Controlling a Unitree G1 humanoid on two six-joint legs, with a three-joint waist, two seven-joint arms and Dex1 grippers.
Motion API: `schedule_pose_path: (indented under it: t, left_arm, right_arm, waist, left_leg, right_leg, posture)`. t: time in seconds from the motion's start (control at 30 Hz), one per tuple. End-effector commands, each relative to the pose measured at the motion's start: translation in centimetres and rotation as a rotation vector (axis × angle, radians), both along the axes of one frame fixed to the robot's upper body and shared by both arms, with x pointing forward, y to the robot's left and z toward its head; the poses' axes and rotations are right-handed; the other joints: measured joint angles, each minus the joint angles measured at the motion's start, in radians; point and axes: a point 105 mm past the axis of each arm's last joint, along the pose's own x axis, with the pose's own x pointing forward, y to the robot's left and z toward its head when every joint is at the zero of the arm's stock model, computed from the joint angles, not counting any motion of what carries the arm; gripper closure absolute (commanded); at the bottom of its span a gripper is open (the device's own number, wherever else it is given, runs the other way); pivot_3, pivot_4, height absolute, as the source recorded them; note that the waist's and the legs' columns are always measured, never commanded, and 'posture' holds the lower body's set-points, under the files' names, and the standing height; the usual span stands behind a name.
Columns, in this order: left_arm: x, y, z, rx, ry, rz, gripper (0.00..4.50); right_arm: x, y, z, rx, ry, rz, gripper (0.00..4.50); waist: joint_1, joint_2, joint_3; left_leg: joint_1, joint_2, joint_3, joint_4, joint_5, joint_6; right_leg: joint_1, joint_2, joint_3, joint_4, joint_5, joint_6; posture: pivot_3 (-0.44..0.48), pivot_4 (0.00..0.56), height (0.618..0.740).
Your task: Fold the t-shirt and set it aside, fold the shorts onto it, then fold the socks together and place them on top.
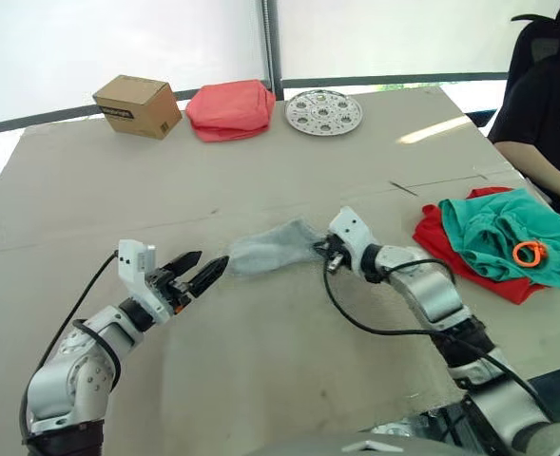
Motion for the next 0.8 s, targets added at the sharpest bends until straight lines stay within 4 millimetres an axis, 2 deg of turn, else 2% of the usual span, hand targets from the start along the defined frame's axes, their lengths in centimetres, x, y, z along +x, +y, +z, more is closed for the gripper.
schedule_pose_path:
  t: [0.03,0.1,0.23,0.33,0.4,0.43,0.5,0.53,0.57,0.6,0.63,0.67,0.8]
  left_arm:
    - [0.1,-0.6,0.9,0.015,-0.052,-0.023,0.0]
    - [0.2,-0.8,0.8,0.016,-0.052,-0.028,0.0]
    - [0.6,-1.3,0.7,0.015,-0.053,-0.048,0.0]
    - [0.8,-1.5,0.5,0.015,-0.052,-0.055,0.0]
    - [1.0,-1.6,0.5,0.012,-0.052,-0.059,0.0]
    - [1.1,-1.7,0.5,0.012,-0.052,-0.062,0.0]
    - [1.3,-1.8,0.4,0.011,-0.051,-0.07,0.0]
    - [1.3,-1.9,0.4,0.011,-0.051,-0.072,0.0]
    - [1.4,-1.9,0.3,0.01,-0.05,-0.074,0.0]
    - [1.4,-2.0,0.3,0.009,-0.05,-0.076,0.0]
    - [1.4,-2.0,0.3,0.007,-0.049,-0.077,0.0]
    - [1.3,-1.9,0.4,0.007,-0.049,-0.079,0.0]
    - [1.2,-1.7,0.4,0.01,-0.047,-0.077,0.0]
  right_arm:
    - [0.2,-4.8,0.7,-0.087,-0.057,-0.109,4.46]
    - [0.1,-6.8,1.5,-0.127,-0.092,-0.14,4.46]
    - [-0.7,-12.4,3.4,-0.315,-0.186,-0.19,4.46]
    - [-1.2,-14.6,4.2,-0.43,-0.229,-0.175,4.46]
    - [-1.3,-15.1,4.4,-0.472,-0.244,-0.164,4.46]
    - [-1.2,-15.2,4.4,-0.439,-0.228,-0.184,4.46]
    - [-1.1,-14.2,4.0,-0.139,-0.074,-0.268,4.46]
    - [-1.1,-13.8,4.0,-0.039,-0.027,-0.29,4.46]
    - [-1.0,-14.3,3.0,0.003,0.025,-0.331,4.46]
    - [-1.1,-15.0,2.1,0.004,0.05,-0.37,3.68]
    - [-1.2,-15.5,1.5,0.016,0.072,-0.4,3.41]
    - [-1.5,-15.9,1.2,0.031,0.086,-0.425,2.88]
    - [-2.5,-16.9,2.4,0.141,0.096,-0.514,1.0]
  waist:
    - [0.004,-0.001,0.0]
    - [0.007,-0.003,-0.002]
    - [0.013,-0.001,0.0]
    - [0.009,-0.001,0.0]
    - [0.004,-0.001,0.0]
    - [0.0,-0.001,-0.001]
    - [-0.003,-0.003,-0.001]
    - [-0.005,-0.003,-0.001]
    - [-0.005,-0.003,-0.001]
    - [-0.004,-0.003,-0.001]
    - [0.0,-0.002,0.0]
    - [0.008,-0.001,0.0]
    - [0.017,0.0,0.001]
  left_leg:
    - [0.0,0.0,0.0,0.0,0.0,0.0]
    - [0.0,0.001,0.0,0.0,0.0,0.001]
    - [0.0,0.0,0.0,0.0,0.0,0.001]
    - [0.0,0.002,0.0,0.0,0.0,0.001]
    - [0.0,0.003,0.002,0.0,-0.002,0.004]
    - [0.0,0.004,0.002,0.0,-0.003,0.004]
    - [0.001,0.005,0.003,0.0,-0.003,0.005]
    - [0.001,0.005,0.002,0.0,-0.003,0.005]
    - [0.001,0.006,0.002,0.0,-0.003,0.005]
    - [0.001,0.006,0.002,0.0,-0.003,0.005]
    - [0.0,0.005,0.002,0.001,-0.003,0.005]
    - [0.0,0.005,0.001,0.001,-0.003,0.006]
    - [-0.001,0.003,0.0,0.001,-0.004,0.007]
  right_leg:
    - [0.0,0.0,0.0,0.0,0.0,0.0]
    - [0.001,0.0,0.0,0.0,0.0,0.0]
    - [0.002,0.0,-0.001,-0.002,0.0,0.0]
    - [0.002,0.0,-0.001,-0.003,0.0,0.0]
    - [0.002,0.001,-0.001,-0.003,-0.001,0.001]
    - [0.002,0.001,-0.001,-0.003,-0.001,0.001]
    - [0.003,0.001,-0.001,-0.003,-0.001,0.001]
    - [0.004,0.002,-0.002,-0.003,-0.001,0.001]
    - [0.004,0.002,-0.002,-0.003,-0.001,0.001]
    - [0.004,0.002,-0.002,-0.004,0.0,0.001]
    - [0.004,0.002,-0.002,-0.003,0.0,0.0]
    - [0.004,0.001,-0.002,-0.003,0.0,0.0]
    - [0.004,0.001,-0.003,-0.004,0.0,0.0]
  posture:
    - [0.0,0.15,0.74]
    - [0.0,0.15,0.74]
    - [0.0,0.15,0.74]
    - [0.0,0.15,0.74]
    - [0.0,0.15,0.74]
    - [0.0,0.15,0.74]
    - [0.0,0.15,0.74]
    - [0.0,0.15,0.74]
    - [0.0,0.15,0.74]
    - [0.0,0.15,0.74]
    - [0.0,0.15,0.74]
    - [0.0,0.15,0.74]
    - [0.0,0.15,0.74]
